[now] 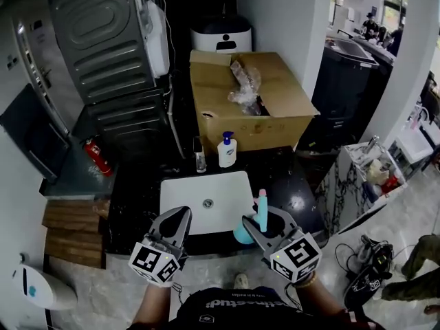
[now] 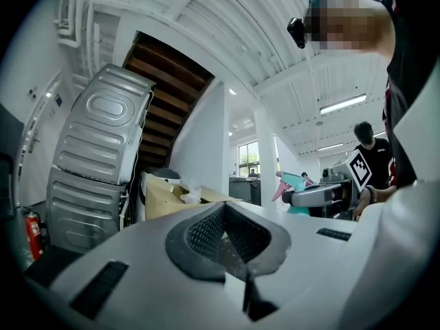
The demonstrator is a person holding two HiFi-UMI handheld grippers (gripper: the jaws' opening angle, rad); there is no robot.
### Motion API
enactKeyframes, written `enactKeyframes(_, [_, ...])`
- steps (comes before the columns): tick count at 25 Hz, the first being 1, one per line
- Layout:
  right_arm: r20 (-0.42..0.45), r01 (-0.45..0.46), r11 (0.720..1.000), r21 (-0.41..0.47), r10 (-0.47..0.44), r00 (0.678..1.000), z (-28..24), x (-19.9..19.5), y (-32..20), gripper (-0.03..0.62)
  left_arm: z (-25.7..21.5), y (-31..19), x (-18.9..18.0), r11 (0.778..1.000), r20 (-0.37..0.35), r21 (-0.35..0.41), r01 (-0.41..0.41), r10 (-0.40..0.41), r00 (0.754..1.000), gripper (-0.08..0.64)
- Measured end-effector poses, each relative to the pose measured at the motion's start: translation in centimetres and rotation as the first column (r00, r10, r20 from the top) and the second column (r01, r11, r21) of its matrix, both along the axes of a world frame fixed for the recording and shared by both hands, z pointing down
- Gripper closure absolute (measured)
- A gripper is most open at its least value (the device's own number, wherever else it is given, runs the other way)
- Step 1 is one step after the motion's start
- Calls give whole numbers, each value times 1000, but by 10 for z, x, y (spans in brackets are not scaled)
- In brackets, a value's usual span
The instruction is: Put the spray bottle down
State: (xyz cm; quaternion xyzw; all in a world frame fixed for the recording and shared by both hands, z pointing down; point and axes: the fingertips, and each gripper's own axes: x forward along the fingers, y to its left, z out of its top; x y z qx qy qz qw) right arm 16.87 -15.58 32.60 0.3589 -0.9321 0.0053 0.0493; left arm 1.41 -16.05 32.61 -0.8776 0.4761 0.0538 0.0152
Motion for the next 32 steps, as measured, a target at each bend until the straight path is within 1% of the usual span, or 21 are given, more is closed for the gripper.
enactKeyframes(4, [11, 9, 1000, -17, -9, 1000, 1, 0, -44, 425, -2, -35, 3, 1000, 17, -3, 13, -13, 1000, 546])
enactKeyframes(7, [16, 14, 999, -38, -13, 1000, 5, -10, -65, 425, 4, -53, -1, 1000, 28, -18, -2, 3, 1000, 545])
enactKeyframes(10, [12, 13, 999, -46, -12, 1000, 8, -26, -82, 425, 7, -70, -14, 1000, 23, -29, -6, 6, 1000, 546])
enactKeyframes(13, [20, 3, 999, -54, -2, 1000, 9, -42, -89, 425, 10, -81, -27, 999, 25, -34, -19, 20, 999, 545])
enactKeyframes(17, [16, -9, 999, -46, 10, 1000, 7, -54, -97, 425, 7, -95, -39, 999, 18, -18, -33, 34, 999, 545])
enactKeyframes(25, [11, -27, 999, -40, 27, 1000, 6, -61, -105, 425, 5, -106, -47, 999, 7, -10, -45, 45, 999, 546])
enactKeyframes(32, [7, -17, 998, -56, 18, 1000, 11, -70, -108, 425, 10, -105, -60, 999, 2, -28, -24, 24, 1000, 546])
